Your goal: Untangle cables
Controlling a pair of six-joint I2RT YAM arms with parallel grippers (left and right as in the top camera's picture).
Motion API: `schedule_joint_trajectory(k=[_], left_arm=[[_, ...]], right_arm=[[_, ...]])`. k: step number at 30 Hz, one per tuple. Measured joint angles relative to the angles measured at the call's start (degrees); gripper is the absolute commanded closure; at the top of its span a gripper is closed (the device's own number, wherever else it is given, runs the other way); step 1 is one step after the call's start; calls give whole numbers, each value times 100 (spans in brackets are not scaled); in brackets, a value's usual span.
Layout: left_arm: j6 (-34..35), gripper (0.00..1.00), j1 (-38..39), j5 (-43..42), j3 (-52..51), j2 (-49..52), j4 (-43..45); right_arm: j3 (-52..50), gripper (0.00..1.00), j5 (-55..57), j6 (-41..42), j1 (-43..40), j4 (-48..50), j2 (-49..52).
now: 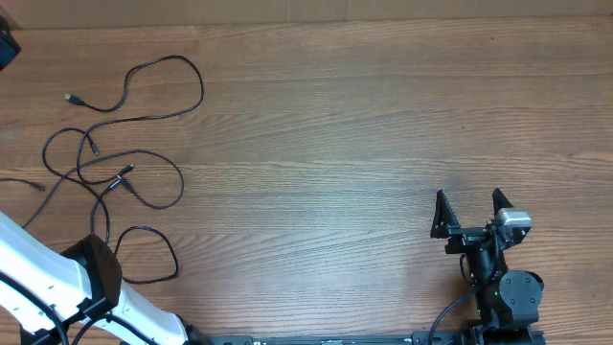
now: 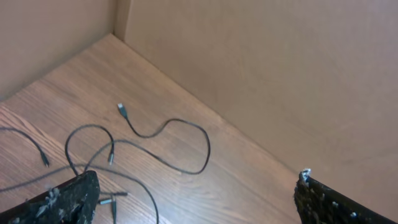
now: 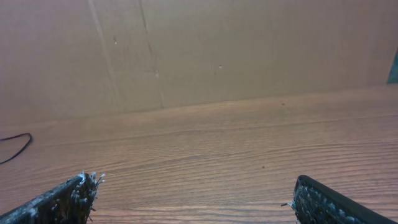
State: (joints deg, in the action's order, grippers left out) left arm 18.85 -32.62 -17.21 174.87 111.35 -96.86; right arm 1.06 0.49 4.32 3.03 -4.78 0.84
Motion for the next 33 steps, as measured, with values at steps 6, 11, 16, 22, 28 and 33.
schedule_joint_trajectory(k=[6,11,16,22,28,33], left_arm=[[-114,0,428,791,-2090,-1115,197],[-133,0,1204,1893,-4339,-2538,1005],[-153,0,1945,2369,-6699,-3936,2903],[-424,0,2103,1856,-9976,-5480,5670],[-1202,0,2389,1182,-12961,-6999,8111],[-1818,1,2903,1099,-14683,-8218,9390]], right_arm=[[0,0,2,0,0,0,0],[0,0,2,0,0,-7,0],[0,0,0,2,0,-11,0],[0,0,0,2,0,-7,0],[0,0,7,13,0,-7,-11],[0,0,17,15,0,-4,-11]])
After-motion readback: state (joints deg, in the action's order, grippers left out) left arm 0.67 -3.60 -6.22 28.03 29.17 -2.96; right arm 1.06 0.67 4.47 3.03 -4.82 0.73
